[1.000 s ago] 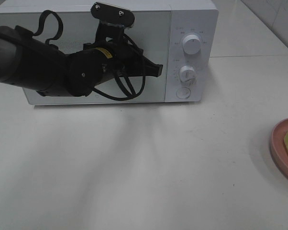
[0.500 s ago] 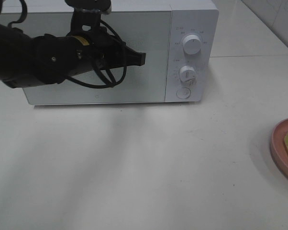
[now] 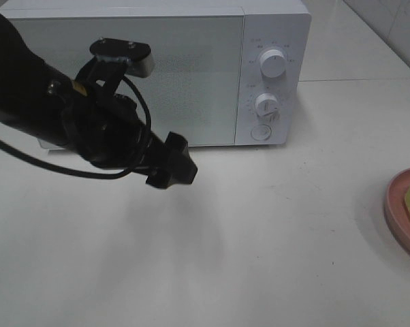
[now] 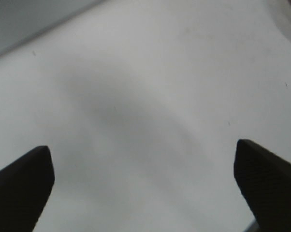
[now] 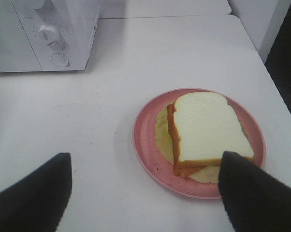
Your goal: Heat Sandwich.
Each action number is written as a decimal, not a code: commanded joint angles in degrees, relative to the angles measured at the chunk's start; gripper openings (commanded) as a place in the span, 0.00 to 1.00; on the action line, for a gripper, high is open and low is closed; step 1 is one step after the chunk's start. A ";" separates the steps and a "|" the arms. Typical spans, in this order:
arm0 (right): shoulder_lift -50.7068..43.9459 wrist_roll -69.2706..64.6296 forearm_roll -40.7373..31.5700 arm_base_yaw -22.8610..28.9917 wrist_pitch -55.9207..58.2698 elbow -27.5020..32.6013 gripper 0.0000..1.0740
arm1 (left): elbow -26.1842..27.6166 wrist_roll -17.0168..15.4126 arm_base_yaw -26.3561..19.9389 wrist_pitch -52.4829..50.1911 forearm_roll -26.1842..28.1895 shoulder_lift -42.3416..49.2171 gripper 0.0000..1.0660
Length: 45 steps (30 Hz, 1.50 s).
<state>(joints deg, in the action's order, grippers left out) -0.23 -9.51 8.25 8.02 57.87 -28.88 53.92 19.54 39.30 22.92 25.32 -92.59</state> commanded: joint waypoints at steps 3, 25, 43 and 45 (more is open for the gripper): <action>-1.55 0.29 -0.06 -0.46 -0.69 0.11 0.70 | -0.23 -1.78 -0.23 16.56 -5.50 3.27 0.92; -1.55 0.29 -0.06 -0.46 -0.69 0.11 0.70 | -0.29 -12.55 -36.67 46.75 -14.15 25.84 0.92; -1.55 0.29 -0.06 -0.46 -0.69 0.11 0.70 | -13.52 -12.95 -44.12 44.92 -16.96 62.05 0.92; -1.55 0.29 -0.06 -0.46 -0.69 0.11 0.70 | -15.07 -12.95 -43.83 44.92 -17.02 65.32 0.92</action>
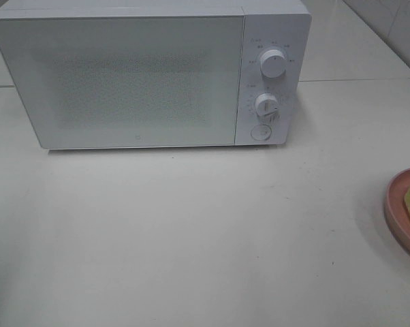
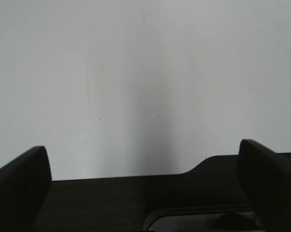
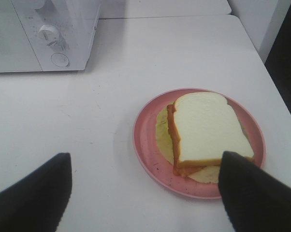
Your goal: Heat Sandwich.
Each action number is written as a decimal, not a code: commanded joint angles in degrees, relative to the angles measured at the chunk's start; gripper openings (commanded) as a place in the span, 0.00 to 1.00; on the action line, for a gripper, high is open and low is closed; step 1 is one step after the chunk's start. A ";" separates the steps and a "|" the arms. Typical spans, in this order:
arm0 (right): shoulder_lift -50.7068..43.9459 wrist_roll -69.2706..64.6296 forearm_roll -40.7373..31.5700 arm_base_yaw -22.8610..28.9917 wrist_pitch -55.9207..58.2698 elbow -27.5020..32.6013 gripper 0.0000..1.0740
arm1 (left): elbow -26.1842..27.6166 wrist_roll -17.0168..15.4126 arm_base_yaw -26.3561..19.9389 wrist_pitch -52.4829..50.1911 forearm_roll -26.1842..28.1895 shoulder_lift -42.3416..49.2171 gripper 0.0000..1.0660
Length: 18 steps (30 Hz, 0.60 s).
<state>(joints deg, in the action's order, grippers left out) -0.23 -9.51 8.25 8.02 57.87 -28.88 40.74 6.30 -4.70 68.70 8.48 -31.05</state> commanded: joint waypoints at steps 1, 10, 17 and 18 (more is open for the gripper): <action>-1.55 0.29 -0.06 -0.46 -0.69 0.11 0.70 | -2.69 0.29 0.40 -0.86 -0.11 5.16 0.92; -1.55 0.29 -0.06 -0.46 -0.69 0.11 0.70 | -8.71 0.17 2.06 -3.32 -0.17 13.41 0.92; -1.55 0.29 -0.06 -0.46 -0.69 0.11 0.70 | -11.12 0.00 2.06 -6.93 -0.92 20.51 0.92; -1.55 0.29 -0.06 -0.46 -0.69 0.11 0.70 | -11.12 0.00 2.06 -6.93 -0.92 20.51 0.92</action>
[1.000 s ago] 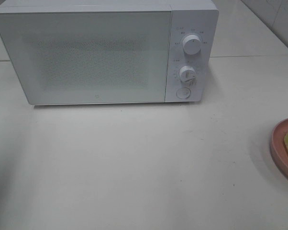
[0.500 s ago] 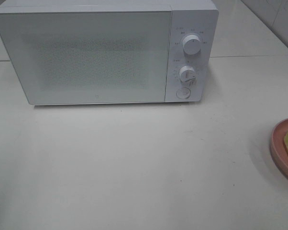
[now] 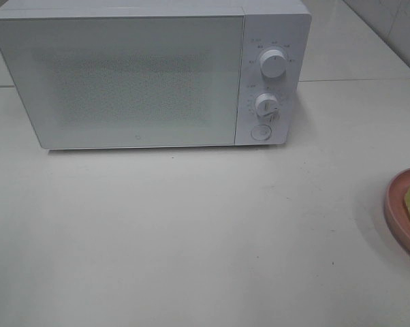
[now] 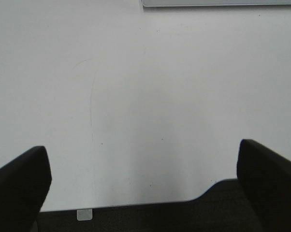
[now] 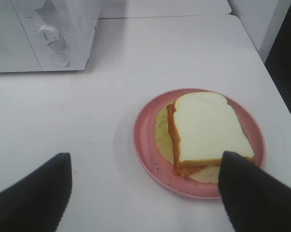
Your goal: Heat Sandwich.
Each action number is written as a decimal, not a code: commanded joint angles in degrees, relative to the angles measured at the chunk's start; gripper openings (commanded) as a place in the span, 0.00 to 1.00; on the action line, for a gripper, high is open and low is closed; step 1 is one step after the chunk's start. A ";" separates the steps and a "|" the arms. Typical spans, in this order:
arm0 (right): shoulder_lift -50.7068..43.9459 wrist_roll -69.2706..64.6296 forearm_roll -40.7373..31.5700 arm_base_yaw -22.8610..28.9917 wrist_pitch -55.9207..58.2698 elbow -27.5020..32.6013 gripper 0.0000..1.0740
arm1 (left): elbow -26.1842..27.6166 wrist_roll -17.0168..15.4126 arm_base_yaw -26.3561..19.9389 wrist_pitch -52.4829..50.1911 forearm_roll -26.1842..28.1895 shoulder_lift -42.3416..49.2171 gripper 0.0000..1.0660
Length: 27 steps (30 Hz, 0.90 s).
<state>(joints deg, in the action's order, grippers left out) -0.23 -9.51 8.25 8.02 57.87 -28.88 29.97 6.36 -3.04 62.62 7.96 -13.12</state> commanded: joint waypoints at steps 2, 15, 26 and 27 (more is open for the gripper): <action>-1.55 0.29 -0.06 -0.46 -0.69 0.11 0.70 | -0.34 -0.06 0.40 -0.86 -0.34 5.50 0.92; -1.38 0.29 -0.06 -0.46 -0.69 0.11 0.70 | -0.34 -1.32 0.40 -0.97 -0.69 14.50 0.92; -1.26 0.11 -0.06 -0.46 -0.69 0.11 0.70 | -0.40 -3.95 0.40 -1.09 -2.23 14.38 0.92; -1.26 0.11 -0.06 -0.46 -0.69 0.11 0.70 | -0.40 -3.95 0.40 -1.09 -2.23 14.32 0.92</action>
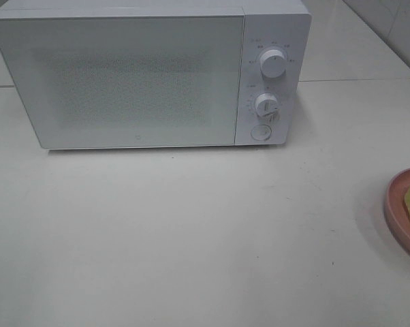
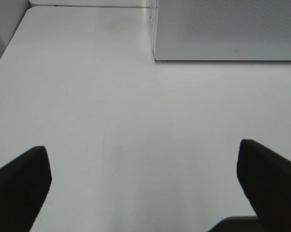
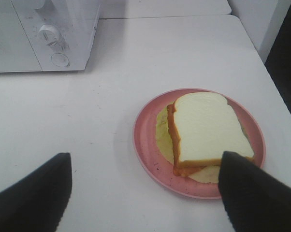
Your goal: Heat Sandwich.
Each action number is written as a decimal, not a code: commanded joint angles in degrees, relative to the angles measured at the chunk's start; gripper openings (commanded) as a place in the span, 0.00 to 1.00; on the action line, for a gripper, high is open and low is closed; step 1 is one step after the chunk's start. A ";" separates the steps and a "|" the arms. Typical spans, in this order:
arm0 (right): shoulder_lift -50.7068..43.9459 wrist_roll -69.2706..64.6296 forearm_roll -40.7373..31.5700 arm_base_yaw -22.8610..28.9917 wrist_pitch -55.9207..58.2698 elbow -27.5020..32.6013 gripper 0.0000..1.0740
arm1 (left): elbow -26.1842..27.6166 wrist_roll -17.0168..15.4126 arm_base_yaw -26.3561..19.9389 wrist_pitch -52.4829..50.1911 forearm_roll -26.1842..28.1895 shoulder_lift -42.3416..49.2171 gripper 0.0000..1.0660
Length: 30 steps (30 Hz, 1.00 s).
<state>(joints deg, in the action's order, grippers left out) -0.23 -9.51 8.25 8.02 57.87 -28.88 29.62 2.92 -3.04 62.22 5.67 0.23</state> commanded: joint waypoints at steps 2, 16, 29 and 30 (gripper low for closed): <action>-1.26 0.11 -0.06 -0.46 -0.69 0.11 0.70 | -0.06 -0.52 0.40 -0.69 0.06 0.97 0.92; -1.26 0.11 -0.06 -0.46 -0.69 0.11 0.70 | -0.06 -0.52 0.40 -0.69 0.06 0.97 0.92; -1.26 0.11 -0.06 -0.46 -0.69 0.11 0.70 | -0.06 -0.52 0.40 -0.69 0.06 0.97 0.92; -1.26 0.11 -0.06 -0.46 -0.69 0.11 0.70 | -0.06 -0.52 0.40 -0.69 0.06 0.97 0.92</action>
